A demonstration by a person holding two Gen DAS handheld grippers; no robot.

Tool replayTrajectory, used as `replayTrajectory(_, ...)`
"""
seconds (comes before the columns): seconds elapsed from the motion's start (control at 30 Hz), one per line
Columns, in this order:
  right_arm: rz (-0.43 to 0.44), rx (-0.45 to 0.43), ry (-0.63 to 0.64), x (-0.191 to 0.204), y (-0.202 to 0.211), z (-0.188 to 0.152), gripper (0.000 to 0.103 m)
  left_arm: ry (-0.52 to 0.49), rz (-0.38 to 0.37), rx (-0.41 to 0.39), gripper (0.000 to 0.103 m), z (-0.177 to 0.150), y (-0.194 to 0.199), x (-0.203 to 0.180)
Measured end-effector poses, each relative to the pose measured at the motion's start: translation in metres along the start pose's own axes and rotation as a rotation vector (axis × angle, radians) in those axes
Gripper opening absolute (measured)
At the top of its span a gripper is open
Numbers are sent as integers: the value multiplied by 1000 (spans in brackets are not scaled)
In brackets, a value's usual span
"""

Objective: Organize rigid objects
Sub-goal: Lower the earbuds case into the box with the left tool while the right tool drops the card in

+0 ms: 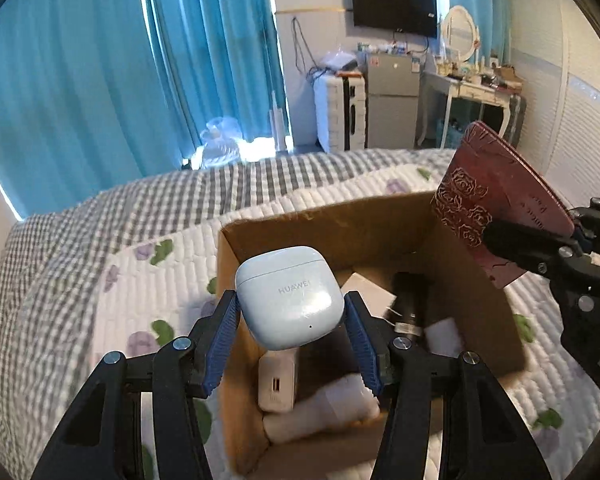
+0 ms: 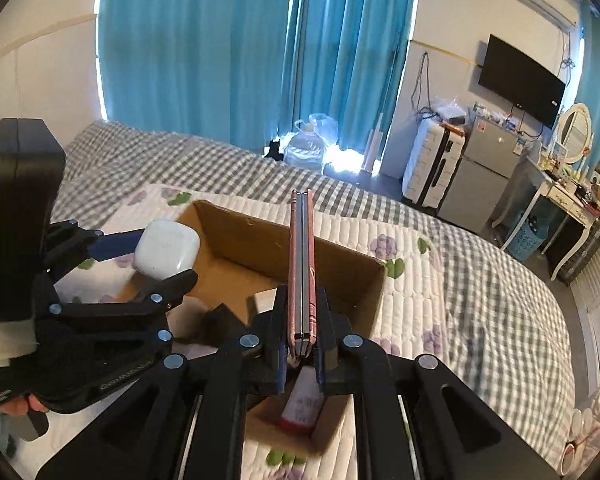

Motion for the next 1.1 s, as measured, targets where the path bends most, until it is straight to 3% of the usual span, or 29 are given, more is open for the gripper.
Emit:
replayTrajectory(0.27,7,56,28,-3,-58,-12,9,-1,-6,50,55,-17,-43,-5)
replayTrajectory(0.33,13,66,30,-3,-61,-15,9,9,-5,28,65,-13,-40,-6)
replayTrajectory(0.37,17,71,28,-3,-63,-17,9,22,10,17,80,-11,-37,-5)
replayTrajectory(0.4,18,75,27,-4,-64,-17,9,35,3,9,81,-10,-33,-5)
replayTrajectory(0.7,-43,115,41,-6,-76,-20,10,21,34,-43,81,-5,4,1)
replayTrajectory(0.8,22,143,-13,-3,-87,-21,10,29,45,-62,81,-7,12,9)
replayTrajectory(0.83,53,144,-33,-2,-88,-21,14,36,47,-65,81,-8,15,11)
replayTrajectory(0.87,74,132,-53,-1,-86,-20,30,44,47,-71,81,-10,18,15)
replayTrajectory(0.93,91,100,-82,-1,-78,-17,52,63,46,-77,81,-12,25,20)
replayTrajectory(1.1,105,51,-145,-12,-39,-6,52,71,59,-81,81,-16,51,23)
Point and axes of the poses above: each gripper's, at about its wrist camera, not at the fingertips, and y roughly against the way its jaws point, x to its left, z to its top, the point moved 5 cm from there along -y, roughly the way its jaws point, and after that the axes turned 7 degrees about -z, right-handed, at the moved point
